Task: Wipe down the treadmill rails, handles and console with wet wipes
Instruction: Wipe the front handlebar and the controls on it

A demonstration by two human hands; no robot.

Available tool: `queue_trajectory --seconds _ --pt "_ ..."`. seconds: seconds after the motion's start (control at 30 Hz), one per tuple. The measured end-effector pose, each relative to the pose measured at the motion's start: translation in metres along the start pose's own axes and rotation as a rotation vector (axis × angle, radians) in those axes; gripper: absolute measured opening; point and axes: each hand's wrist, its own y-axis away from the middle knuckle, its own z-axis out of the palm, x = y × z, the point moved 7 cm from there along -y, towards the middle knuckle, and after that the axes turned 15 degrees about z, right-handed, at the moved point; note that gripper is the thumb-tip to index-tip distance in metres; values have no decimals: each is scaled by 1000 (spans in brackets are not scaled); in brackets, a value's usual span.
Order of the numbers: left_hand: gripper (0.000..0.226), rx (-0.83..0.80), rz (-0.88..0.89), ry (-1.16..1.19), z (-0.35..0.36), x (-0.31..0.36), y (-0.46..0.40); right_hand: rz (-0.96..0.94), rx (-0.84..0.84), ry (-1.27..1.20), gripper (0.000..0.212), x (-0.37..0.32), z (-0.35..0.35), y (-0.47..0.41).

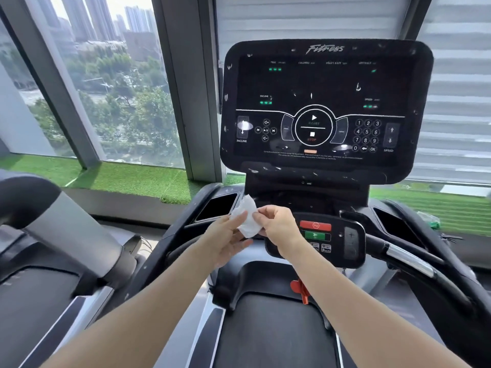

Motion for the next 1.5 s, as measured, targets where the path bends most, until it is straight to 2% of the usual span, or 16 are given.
queue_trajectory --seconds 0.07,0.13,0.17,0.23,0.3,0.37,0.53,0.7,0.77,0.8,0.87,0.97,1.07,1.17,1.33,1.5 --pt "16 51 45 19 -2 -1 -10 -36 6 61 12 -4 2 0" --pt "10 139 109 -74 -14 0 -23 -111 111 229 13 -11 -7 -1" --pt "9 177 159 -244 -23 4 -30 -141 189 327 15 -16 -15 0" --pt "9 162 338 -793 -36 23 -42 -184 321 466 20 -26 -31 4" --pt "6 50 581 -1145 -31 39 -48 -209 398 533 23 -31 -40 6" --pt "11 -107 750 -1247 -15 44 -51 -225 446 573 23 -31 -41 7" --pt "17 -488 897 -1459 30 19 -53 -267 560 684 21 -22 -36 15" --pt "24 -708 1047 -1425 25 6 -44 -271 596 778 23 -23 -30 21" --pt "15 -759 1053 -1337 17 7 -40 -241 603 777 23 -20 -28 21" --pt "20 -761 1021 -1302 15 9 -40 -229 607 774 23 -19 -27 21" --pt "29 -717 927 -1235 13 12 -44 -218 618 774 22 -20 -25 21" --pt "19 -647 886 -1267 18 11 -50 -200 621 794 22 -21 -22 19" --pt "21 -599 835 -1298 21 9 -54 -182 616 814 22 -21 -21 17" --pt "8 -597 830 -1298 20 16 -53 -174 618 839 23 -20 -19 14" --pt "9 -613 816 -1337 12 15 -51 -189 639 843 22 -18 -19 11" --pt "9 -415 684 -1227 25 16 -67 -231 630 842 22 -16 -21 9"
